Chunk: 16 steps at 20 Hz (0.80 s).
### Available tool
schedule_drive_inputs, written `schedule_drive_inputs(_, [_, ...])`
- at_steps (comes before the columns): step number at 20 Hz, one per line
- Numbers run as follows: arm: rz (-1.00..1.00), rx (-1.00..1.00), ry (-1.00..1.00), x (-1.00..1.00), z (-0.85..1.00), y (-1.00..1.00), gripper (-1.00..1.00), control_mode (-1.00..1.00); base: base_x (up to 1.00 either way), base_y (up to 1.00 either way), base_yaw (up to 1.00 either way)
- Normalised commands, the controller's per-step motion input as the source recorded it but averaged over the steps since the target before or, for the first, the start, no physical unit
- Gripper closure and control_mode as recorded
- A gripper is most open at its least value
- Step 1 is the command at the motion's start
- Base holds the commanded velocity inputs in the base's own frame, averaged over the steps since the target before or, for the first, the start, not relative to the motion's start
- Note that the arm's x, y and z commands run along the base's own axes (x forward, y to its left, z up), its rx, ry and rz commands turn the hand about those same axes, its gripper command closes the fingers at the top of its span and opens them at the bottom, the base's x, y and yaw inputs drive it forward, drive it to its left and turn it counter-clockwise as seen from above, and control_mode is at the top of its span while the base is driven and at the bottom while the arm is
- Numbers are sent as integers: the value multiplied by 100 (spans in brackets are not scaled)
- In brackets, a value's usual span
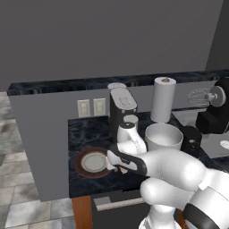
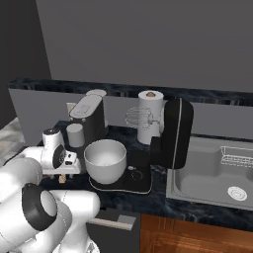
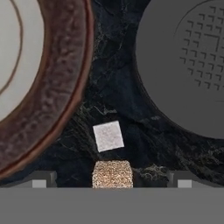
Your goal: Add butter and sugar cubes to the stand mixer bowl and then turn on the stand mixer to begin making frosting.
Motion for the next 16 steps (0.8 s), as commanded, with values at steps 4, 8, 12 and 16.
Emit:
schedule_drive_inputs(4, [0, 0, 0, 0, -22, 0, -100, -100, 0, 0, 0])
schedule_drive_inputs(8, [0, 0, 0, 0, -24, 0, -100, -100, 0, 0, 0])
schedule_drive_inputs(12, [0, 0, 0, 0, -20, 0, -100, -100, 0, 0, 0])
schedule_drive_inputs(16, [0, 0, 0, 0, -12, 0, -100, -100, 0, 0, 0])
